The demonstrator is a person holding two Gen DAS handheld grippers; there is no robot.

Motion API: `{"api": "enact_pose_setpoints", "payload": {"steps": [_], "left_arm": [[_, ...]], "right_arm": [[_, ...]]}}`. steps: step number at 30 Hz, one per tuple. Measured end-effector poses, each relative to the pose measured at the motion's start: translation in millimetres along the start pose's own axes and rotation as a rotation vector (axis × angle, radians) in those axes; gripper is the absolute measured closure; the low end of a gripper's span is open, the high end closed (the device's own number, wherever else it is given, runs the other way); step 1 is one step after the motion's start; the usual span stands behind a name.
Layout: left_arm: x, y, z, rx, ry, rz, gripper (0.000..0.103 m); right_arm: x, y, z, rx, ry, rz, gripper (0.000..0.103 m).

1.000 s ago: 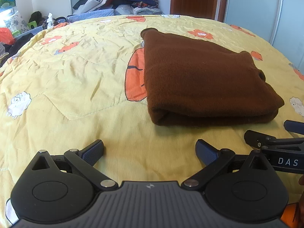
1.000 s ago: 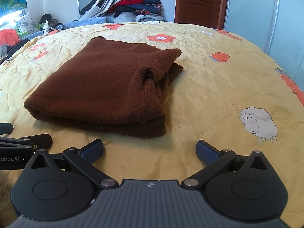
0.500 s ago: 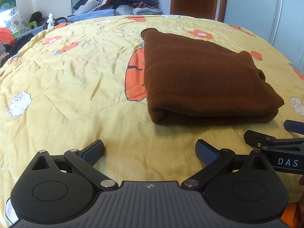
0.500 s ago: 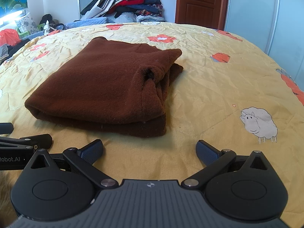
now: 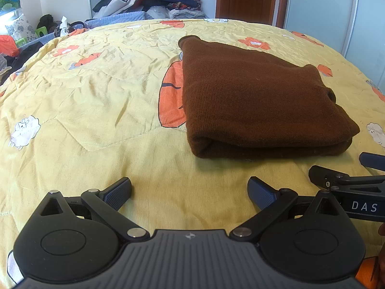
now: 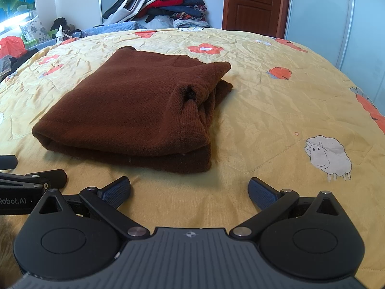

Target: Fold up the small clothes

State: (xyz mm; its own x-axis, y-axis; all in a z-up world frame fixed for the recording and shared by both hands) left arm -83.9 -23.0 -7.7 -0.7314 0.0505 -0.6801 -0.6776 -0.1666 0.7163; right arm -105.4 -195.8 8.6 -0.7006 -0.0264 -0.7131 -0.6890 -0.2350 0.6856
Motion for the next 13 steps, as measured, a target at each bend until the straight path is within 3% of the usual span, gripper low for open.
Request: {"api": "enact_pose_setpoints", "payload": {"steps": [7,10,13], "left_arm": [[-3,9,26,-0.043,0.072,-0.046,0.000],[-14,1,60,-0.085,0.126,-0.022,0.000],[-26,-15,110,-0.176,0.199,-0.030,0.000]], "right_arm": [[-2,1,-1,-0.019,-0.002,0.014,0.000],[-7,4,-10,-0.055,-0.031,0.014,0.000],[-12,7,-30,-0.012,-0.056,0.002,0.000]]}}
Point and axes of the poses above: each gripper's, at about its wrist camera, not at the fingertips, and y roughly against the way its jaws point, z to its left, x to its underside, the point moved 2 cm from there along -y, roughly the way its jaws point, and after that the axes turned 13 degrees about -x, right-handed, at the moved point
